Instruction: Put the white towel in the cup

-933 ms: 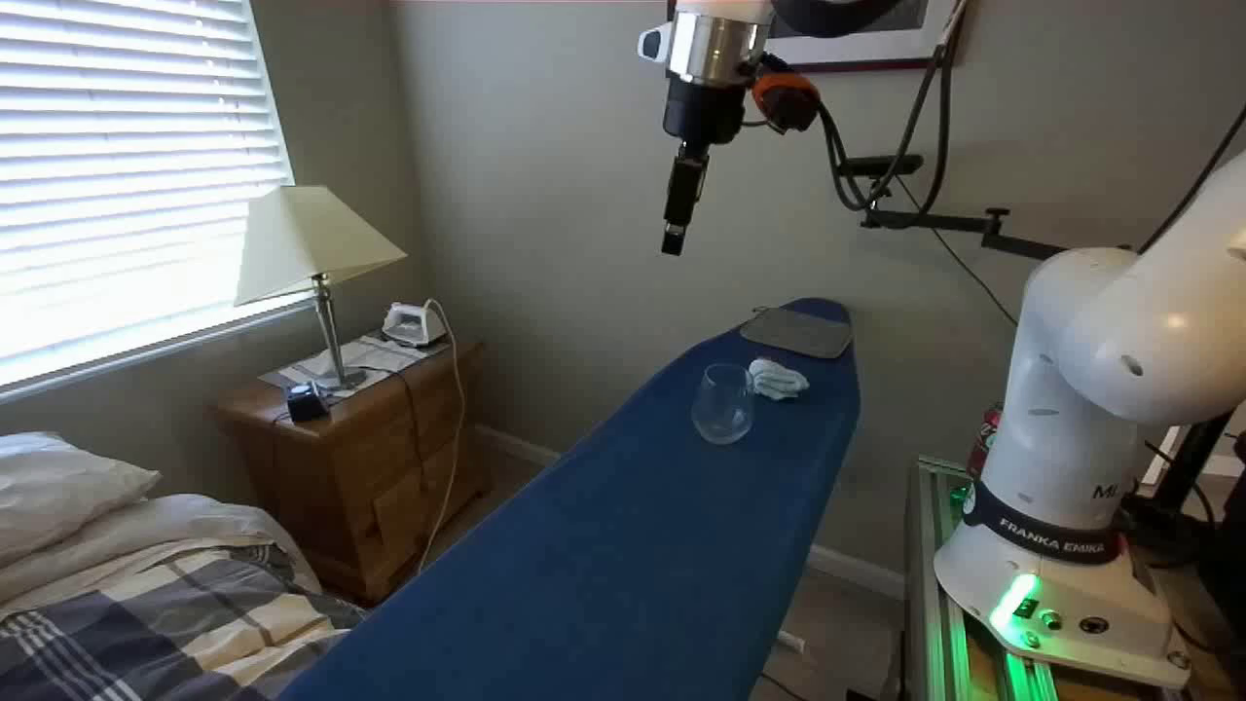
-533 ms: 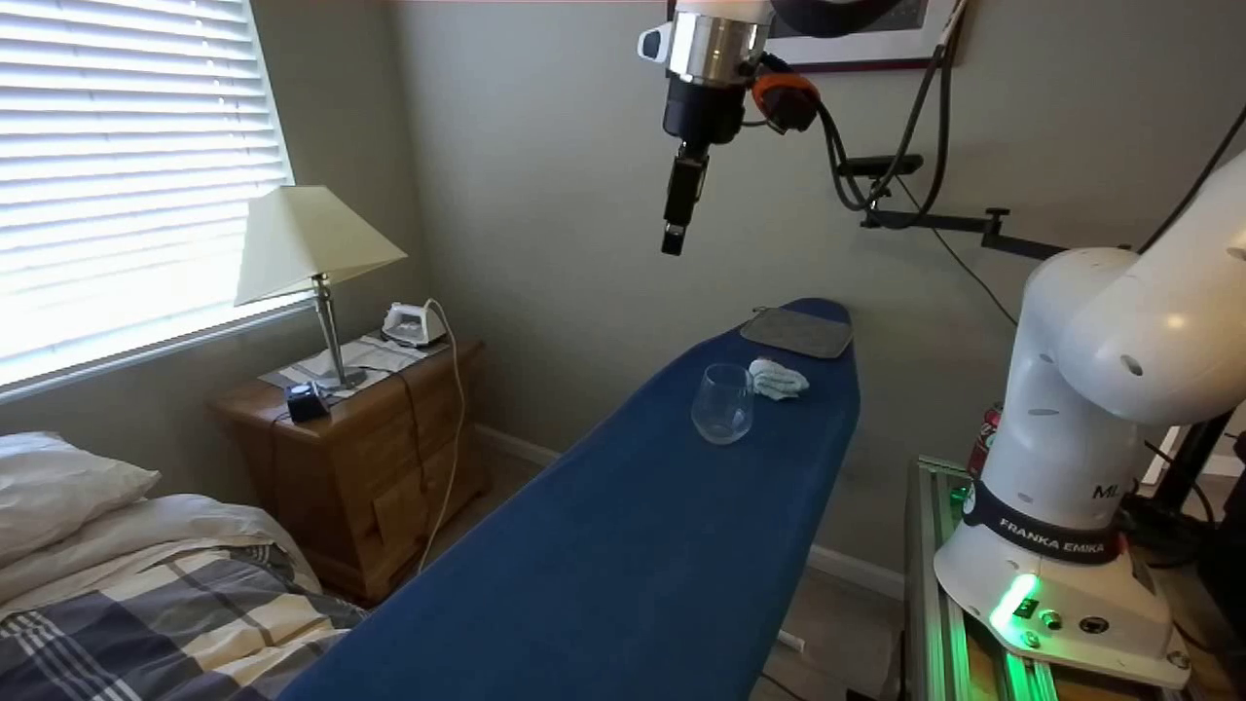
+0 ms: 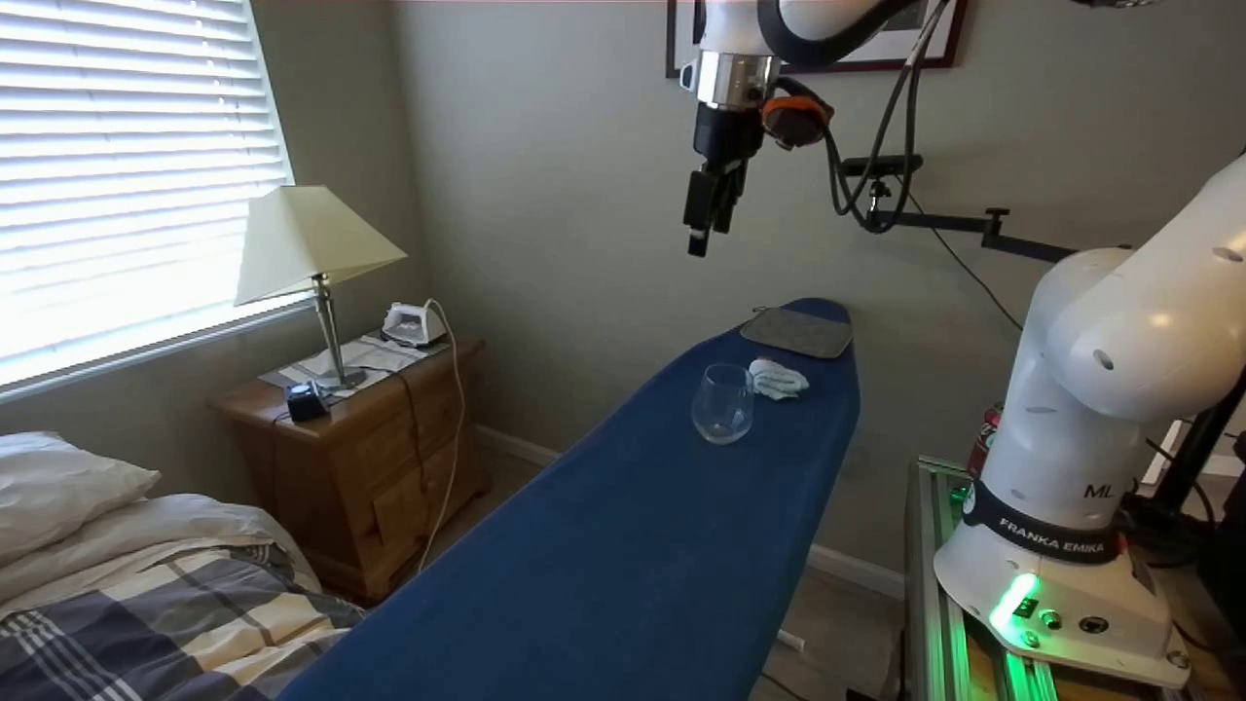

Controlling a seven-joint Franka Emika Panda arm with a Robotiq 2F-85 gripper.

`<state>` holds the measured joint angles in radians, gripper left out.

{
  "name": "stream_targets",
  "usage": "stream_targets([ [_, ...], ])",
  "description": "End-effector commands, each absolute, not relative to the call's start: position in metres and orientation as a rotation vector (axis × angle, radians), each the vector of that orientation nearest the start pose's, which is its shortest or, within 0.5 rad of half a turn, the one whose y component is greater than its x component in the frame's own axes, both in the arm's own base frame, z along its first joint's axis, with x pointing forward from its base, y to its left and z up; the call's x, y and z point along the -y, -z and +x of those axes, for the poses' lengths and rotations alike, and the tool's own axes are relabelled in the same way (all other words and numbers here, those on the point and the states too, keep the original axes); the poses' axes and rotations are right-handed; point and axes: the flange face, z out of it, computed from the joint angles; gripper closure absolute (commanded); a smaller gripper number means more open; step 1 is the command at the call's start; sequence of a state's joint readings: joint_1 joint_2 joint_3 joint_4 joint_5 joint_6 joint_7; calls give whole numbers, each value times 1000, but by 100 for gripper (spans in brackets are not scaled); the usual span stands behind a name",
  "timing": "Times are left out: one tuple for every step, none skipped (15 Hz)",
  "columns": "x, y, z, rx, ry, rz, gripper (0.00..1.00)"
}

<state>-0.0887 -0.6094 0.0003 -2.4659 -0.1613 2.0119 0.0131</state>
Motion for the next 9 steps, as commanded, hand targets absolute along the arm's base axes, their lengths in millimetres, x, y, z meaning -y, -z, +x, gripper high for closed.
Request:
stream_targets([
  [99, -498, 361, -382, 129, -3249, 0],
  [114, -489, 353, -461, 88, -3222, 0],
  [127, -480, 346, -537, 41, -3192, 0],
  [139, -470, 337, -606, -2, -3159, 0],
  [151, -460, 330, -669, -23, -3138, 0],
  [162, -451, 324, -716, -30, -3113, 0],
  [172, -441, 318, -756, -24, -3101, 0],
  [182, -431, 314, -789, -17, -3090, 0],
  [169, -447, 321, -706, -28, -3108, 0],
])
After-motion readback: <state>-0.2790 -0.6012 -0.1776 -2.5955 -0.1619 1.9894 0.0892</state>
